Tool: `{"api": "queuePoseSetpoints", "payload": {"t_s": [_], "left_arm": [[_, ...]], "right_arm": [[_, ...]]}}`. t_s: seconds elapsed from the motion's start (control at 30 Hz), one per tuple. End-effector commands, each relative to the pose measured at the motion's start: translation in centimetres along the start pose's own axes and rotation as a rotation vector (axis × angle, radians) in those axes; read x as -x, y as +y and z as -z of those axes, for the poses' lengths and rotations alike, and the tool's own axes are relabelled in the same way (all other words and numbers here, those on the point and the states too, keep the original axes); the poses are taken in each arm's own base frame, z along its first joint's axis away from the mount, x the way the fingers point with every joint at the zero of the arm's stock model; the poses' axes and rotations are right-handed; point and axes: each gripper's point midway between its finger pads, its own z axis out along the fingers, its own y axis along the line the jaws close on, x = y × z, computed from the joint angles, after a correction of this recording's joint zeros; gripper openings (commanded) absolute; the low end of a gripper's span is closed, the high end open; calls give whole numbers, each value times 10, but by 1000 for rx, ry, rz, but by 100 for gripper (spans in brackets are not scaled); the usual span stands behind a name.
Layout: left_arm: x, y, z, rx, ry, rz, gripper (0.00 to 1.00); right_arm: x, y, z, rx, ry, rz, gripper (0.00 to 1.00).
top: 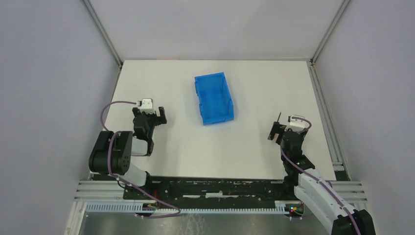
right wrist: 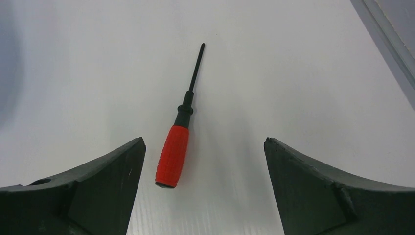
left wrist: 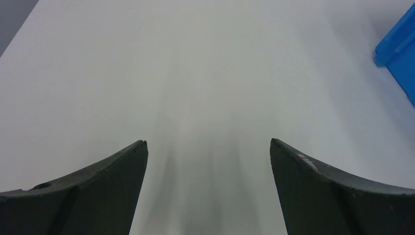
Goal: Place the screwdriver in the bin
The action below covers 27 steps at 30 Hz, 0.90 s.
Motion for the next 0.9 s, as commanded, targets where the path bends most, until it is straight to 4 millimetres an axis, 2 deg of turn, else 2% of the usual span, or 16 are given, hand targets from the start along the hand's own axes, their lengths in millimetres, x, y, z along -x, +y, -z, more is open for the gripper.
{"api": "queuePoseSetpoints", "payload": {"t_s": [0.0,0.07,0.2,0.23,0.3,0.4,0.47,0.53,0.6,0.7,0.8,0.87], "left_arm": [[16,-1,-2,2,-55,34,100],[16,-1,-2,1,-55,34,100],[16,-1,-2,2,-55,35,100],[16,-1,-2,2,-55,35,100],[16,-1,-2,4,-55,34,100],[15,-1,-2,3,-54,34,100],[15,-1,-2,2,-53,34,100],[16,-1,-2,1,-55,35,100],[16,-1,-2,2,-55,34,100],[16,-1,-2,2,-55,34,100],[16,-1,-2,2,-55,34,100],[16,-1,-2,4,-55,35,100]], "right_arm": [[27,-7,1,-59,-70,-47,98],[48,-7,3,-72,-98,-35,98],[112,26,9,86,-140,117,98],[122,27,7,65,-109,130,98],[159,28,3,6,-36,150,98],[177,30,-14,-44,169,186,98],[170,31,-29,-49,304,220,98],[155,28,-44,-75,395,245,98],[130,30,-58,-53,465,242,98],[80,30,-75,-7,578,208,97],[35,35,-83,50,677,189,90],[12,35,-83,59,728,194,87]]}}
